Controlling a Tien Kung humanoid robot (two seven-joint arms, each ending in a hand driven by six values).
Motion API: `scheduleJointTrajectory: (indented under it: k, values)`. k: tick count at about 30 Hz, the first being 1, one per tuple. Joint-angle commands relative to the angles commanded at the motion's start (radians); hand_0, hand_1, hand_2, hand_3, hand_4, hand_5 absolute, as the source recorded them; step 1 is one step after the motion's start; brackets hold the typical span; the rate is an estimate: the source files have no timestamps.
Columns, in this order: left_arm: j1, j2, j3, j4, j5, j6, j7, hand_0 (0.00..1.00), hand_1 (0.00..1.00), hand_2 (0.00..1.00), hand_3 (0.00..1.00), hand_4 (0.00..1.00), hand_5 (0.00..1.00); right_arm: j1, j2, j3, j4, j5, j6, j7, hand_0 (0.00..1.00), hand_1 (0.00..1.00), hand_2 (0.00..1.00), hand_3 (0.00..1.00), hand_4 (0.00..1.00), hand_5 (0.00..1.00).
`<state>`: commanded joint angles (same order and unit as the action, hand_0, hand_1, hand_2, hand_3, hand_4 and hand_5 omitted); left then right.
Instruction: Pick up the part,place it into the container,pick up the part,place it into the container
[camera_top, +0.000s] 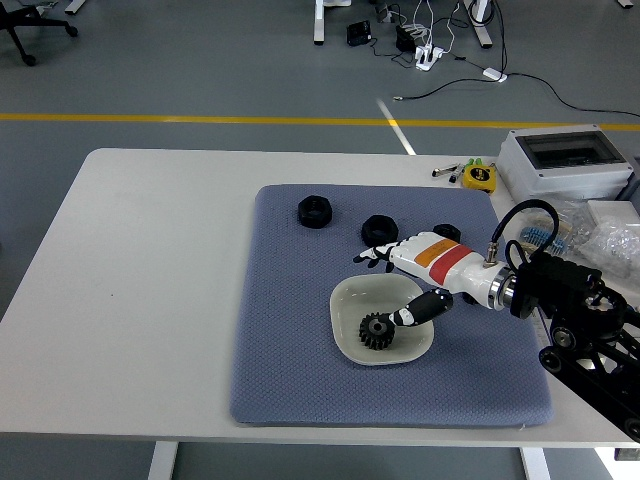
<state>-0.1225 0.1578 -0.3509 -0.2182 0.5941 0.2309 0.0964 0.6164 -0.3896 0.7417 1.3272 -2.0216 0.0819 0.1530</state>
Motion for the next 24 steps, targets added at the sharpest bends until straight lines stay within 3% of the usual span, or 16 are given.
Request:
scheduleJointTrajectory:
  k: [1,2,8,9,19,24]
  values:
    - [0.0,0.0,0.0,0.0,0.001,0.0,0.0,0.703,0.631,0.709,0.616,0.712,0.679,-0.001,-0.002,0.013,-0.005,0.001,0.002,-0.003,0.483,0.624,0.751,0.853,0.863,0.345]
    - [0.001,0.0,0.0,0.0,0.001,0.0,0.001,0.704,0.631,0.711,0.616,0.712,0.679,-0.002,-0.005,0.024,-0.012,0.002,0.005,-0.005,0.443,0.6,0.712,0.748,0.849,0.373]
    - [0.004,0.0,-0.001,0.0,0.001,0.0,0.001,0.704,0.631,0.711,0.616,0.712,0.679,-0.01,-0.031,0.075,-0.072,0.01,0.02,-0.01,0.443,0.6,0.712,0.748,0.849,0.373]
    - [0.004,0.0,-0.002,0.0,0.002,0.0,0.001,0.703,0.632,0.712,0.617,0.711,0.679,-0.012,-0.035,0.079,-0.08,0.012,0.021,-0.01,0.417,0.582,0.691,0.674,0.857,0.362]
    - [0.01,-0.003,-0.004,-0.001,0.008,-0.003,0.003,0.705,0.638,0.712,0.618,0.712,0.681,-0.066,-0.07,0.125,-0.175,0.01,0.021,-0.009,0.416,0.576,0.684,0.651,0.854,0.362]
    - [0.01,-0.005,-0.005,-0.001,0.014,-0.004,0.004,0.703,0.639,0.713,0.617,0.711,0.682,-0.073,-0.067,0.12,-0.204,0.015,0.013,-0.003,0.415,0.57,0.682,0.644,0.854,0.362]
